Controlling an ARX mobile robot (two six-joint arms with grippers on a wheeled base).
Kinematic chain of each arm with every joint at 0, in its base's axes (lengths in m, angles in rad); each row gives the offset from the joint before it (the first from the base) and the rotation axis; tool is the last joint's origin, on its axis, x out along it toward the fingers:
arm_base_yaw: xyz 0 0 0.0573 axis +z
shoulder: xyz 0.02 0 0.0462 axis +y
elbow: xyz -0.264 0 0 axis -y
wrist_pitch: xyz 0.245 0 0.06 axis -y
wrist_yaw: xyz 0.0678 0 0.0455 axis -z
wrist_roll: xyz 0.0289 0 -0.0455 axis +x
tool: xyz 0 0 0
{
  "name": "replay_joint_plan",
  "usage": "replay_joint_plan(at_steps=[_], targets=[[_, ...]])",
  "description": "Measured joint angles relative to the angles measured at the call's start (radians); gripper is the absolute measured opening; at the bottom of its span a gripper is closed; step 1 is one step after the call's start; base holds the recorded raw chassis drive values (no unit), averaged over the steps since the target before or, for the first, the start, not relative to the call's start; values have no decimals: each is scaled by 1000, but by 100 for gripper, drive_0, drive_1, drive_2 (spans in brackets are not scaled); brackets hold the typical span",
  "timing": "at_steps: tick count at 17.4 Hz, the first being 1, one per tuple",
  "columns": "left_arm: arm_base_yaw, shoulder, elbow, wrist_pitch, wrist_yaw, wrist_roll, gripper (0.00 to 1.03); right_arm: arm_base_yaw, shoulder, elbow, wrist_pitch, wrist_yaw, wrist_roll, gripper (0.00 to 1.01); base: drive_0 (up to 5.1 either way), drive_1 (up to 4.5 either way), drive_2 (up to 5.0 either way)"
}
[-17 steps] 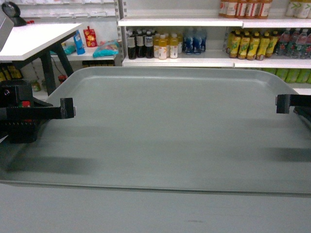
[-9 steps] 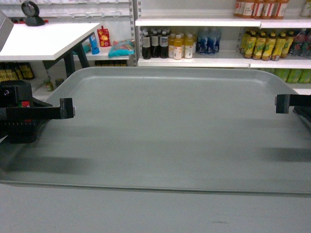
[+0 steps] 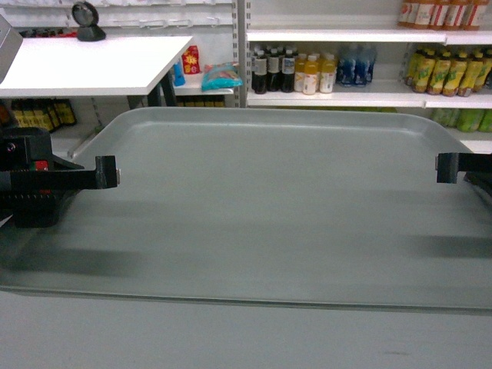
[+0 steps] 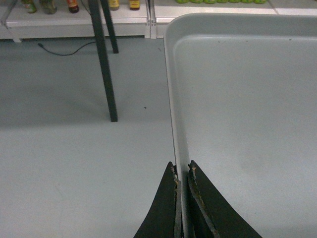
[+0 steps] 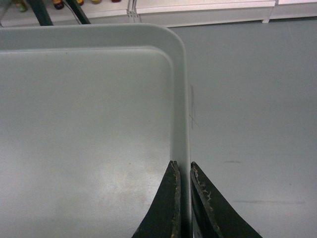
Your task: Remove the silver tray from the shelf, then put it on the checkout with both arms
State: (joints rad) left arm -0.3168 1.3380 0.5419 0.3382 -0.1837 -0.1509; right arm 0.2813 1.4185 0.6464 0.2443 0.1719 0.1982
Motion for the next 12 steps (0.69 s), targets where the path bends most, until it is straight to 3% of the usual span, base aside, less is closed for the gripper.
replay_joint_plan(at_steps=[12], targets=[[1, 0, 0, 2, 0, 0, 3, 0, 0, 0, 6, 0, 0, 3, -498, 245, 245]])
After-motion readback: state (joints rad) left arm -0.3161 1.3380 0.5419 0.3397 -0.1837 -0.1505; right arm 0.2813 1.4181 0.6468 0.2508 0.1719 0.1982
